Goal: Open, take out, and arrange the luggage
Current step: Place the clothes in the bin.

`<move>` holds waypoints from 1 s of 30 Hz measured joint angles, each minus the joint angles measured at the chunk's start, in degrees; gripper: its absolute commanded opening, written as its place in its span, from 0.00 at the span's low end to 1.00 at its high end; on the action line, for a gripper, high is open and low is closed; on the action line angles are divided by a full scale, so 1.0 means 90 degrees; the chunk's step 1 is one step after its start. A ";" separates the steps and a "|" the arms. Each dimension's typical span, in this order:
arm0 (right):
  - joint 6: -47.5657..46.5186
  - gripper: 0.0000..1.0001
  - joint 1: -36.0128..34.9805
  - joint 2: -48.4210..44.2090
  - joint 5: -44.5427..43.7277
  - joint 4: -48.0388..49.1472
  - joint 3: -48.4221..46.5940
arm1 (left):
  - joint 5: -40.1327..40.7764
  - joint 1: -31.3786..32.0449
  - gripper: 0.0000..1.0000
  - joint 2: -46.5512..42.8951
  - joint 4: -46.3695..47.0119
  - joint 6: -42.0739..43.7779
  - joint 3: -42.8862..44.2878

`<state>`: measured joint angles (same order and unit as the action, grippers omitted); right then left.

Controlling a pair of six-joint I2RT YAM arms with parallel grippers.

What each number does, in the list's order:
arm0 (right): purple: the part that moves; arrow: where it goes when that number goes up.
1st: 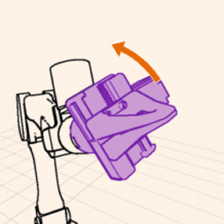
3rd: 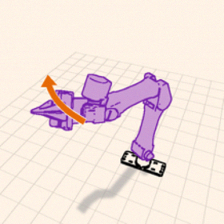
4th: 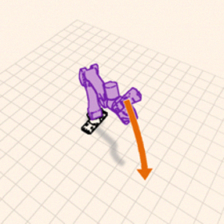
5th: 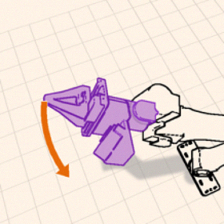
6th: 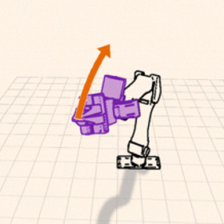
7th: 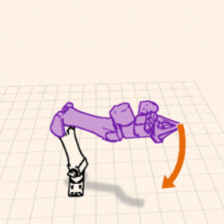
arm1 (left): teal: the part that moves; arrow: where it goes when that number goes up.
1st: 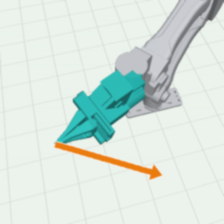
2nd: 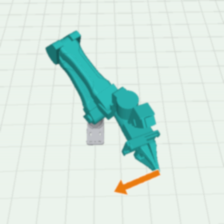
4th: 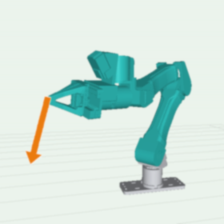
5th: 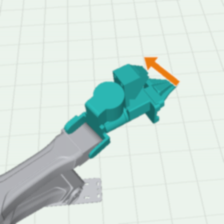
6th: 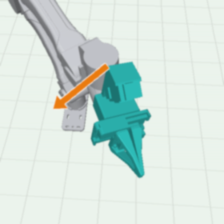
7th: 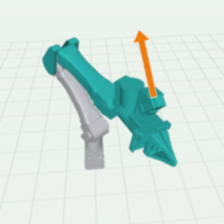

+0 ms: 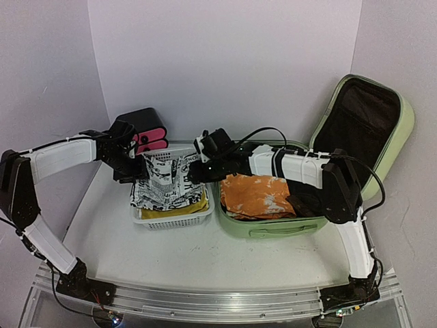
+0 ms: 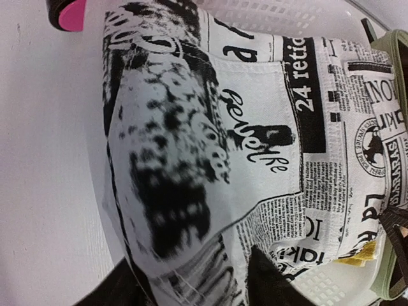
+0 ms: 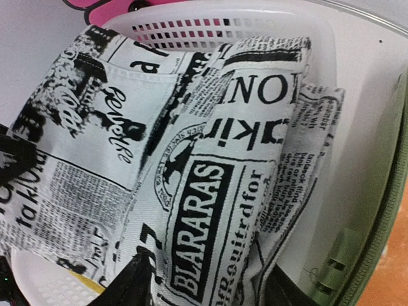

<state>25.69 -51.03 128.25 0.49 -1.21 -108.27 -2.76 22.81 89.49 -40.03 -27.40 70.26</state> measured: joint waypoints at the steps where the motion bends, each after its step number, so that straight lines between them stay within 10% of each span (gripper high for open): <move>1: -0.0024 0.69 0.0007 -0.0051 -0.0056 -0.0007 0.0078 | 0.0015 0.0000 0.68 -0.0095 0.0012 0.0027 -0.0073; 14: -0.0284 0.98 0.0051 -0.2025 -0.0857 0.0075 0.1151 | 0.0000 0.0002 0.99 -0.2030 -0.0384 0.0410 -0.0034; 30: -0.0386 0.98 0.0053 -0.3849 -0.1664 0.0668 0.3806 | -0.1180 0.0590 0.90 -0.3147 -0.0100 0.0539 -0.0741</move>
<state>22.22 -50.54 93.60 -14.48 4.80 -74.02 -13.39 28.12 61.17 -40.93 -22.55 63.59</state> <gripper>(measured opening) 0.984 0.908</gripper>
